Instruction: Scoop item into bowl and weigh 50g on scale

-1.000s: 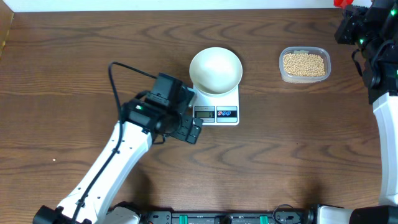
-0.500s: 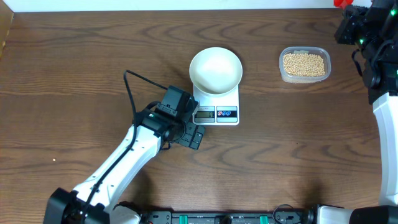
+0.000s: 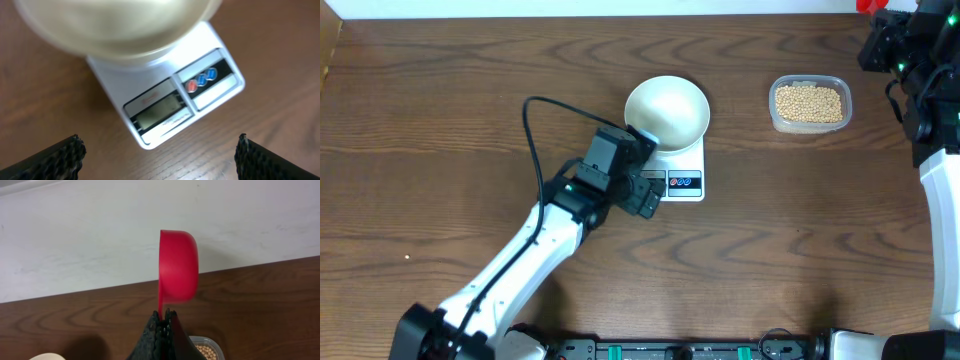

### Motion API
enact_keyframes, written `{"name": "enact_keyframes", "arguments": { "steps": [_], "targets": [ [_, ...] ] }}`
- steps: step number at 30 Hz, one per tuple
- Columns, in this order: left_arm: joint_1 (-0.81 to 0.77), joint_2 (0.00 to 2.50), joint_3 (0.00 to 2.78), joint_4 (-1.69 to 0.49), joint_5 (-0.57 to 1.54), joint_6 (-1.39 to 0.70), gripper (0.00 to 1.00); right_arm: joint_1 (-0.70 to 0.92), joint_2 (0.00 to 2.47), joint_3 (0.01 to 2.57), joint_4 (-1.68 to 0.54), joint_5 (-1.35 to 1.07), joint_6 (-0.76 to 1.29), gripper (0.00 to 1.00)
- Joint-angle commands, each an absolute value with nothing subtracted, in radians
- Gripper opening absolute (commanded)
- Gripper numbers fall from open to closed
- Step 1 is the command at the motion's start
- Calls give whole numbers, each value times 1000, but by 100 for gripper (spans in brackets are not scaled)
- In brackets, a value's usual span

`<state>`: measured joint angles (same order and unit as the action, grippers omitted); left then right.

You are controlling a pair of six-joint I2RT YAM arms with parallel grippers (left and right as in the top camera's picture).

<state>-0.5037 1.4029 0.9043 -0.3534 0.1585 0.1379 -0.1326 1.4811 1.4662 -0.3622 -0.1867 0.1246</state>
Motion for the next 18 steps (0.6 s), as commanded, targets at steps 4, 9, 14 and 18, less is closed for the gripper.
{"name": "enact_keyframes", "arguments": {
  "steps": [4,9,14,18],
  "targets": [
    [-584,1273,904,-380,163,321,98,-136,1485,1486,-360,-189,118,1],
    [-585,1224,892,-426,26,49,98,-136,1486,1486,-359,-189,118,1],
    [-601,1210,848,-424,10,23,98,-136,1491,1486,-360,-189,117,1],
    [-624,1210,783,-379,6,-55,98,-136,1492,1486,-360,-190,108,1]
  ]
}}
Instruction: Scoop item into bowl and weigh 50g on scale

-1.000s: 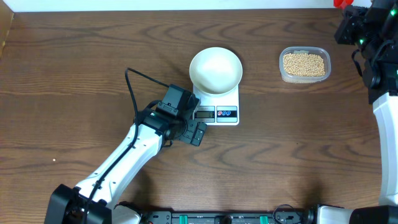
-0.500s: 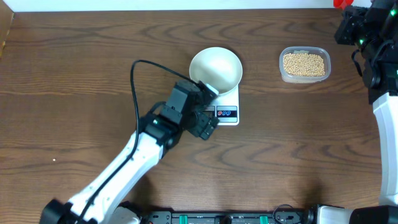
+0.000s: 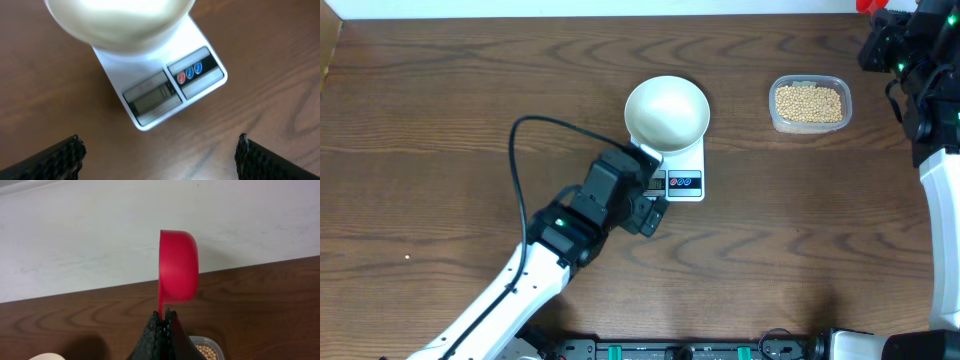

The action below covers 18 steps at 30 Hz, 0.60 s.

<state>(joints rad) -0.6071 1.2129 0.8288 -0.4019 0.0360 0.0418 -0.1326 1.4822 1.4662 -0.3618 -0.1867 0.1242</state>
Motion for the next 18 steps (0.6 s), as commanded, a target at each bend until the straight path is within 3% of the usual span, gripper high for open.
{"name": "enact_keyframes", "arguments": {
  "steps": [1,9,18],
  "targets": [
    [-631,1209,765,-355,6,-88,98,-136,1492,1486,-360,-189,106,1],
    [-693,1179,721,-308,-151,-199,98,-137,1492,1486,-358,-182,98,1],
    [-693,1142,659,-308,-150,-231,98,-137,1493,1486,-352,-182,95,1]
  ]
}}
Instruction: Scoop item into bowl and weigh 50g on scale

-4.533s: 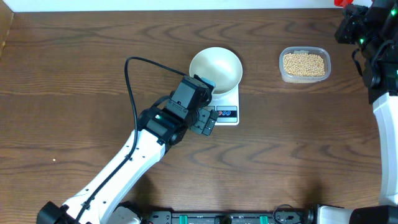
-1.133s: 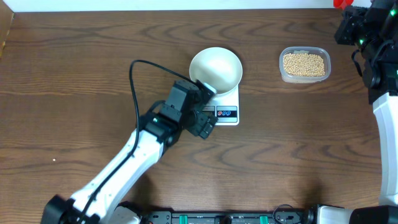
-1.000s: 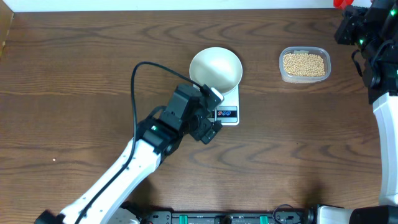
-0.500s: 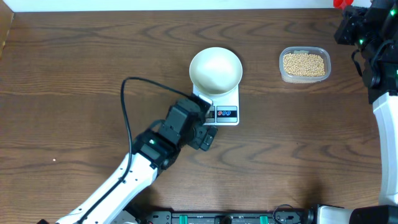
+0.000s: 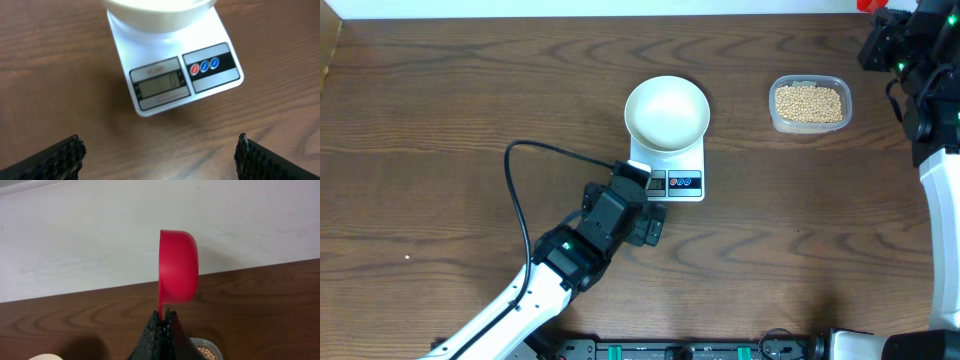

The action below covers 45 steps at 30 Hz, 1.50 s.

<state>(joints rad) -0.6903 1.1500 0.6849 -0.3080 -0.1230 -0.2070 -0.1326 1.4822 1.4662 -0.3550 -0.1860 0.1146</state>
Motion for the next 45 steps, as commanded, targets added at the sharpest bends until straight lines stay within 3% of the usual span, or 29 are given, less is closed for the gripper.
{"name": "enact_keyframes", "arguments": {
  "steps": [1,45],
  "targets": [
    [-693,1143,654,-308,-150,-230,98,-137,1493,1486,-352,-182,95,1],
    [-693,1143,606,-245,-113,-151,98,-137,1493,1486,-352,-182,95,1]
  ]
}}
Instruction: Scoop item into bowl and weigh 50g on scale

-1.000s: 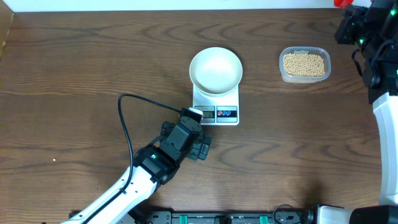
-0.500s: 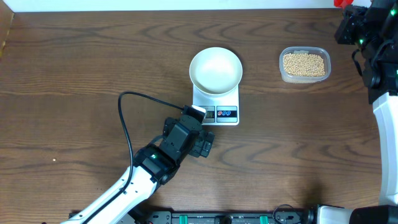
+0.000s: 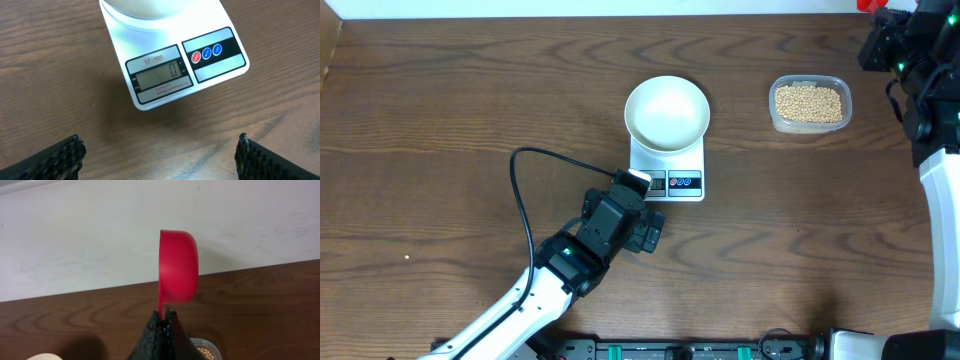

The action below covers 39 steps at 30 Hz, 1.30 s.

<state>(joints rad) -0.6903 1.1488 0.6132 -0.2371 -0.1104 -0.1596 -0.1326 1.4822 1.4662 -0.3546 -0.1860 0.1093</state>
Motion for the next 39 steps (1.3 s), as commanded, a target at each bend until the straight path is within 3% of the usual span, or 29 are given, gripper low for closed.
{"name": "enact_keyframes", "arguments": {
  "steps": [1,39],
  "targets": [
    [-693,1143,606,-245,-113,-151,98,-137,1493,1486,-352,-182,95,1],
    [-693,1143,606,-253,-113,-155,98,-137,1493,1486,-352,-163,88,1]
  ]
}}
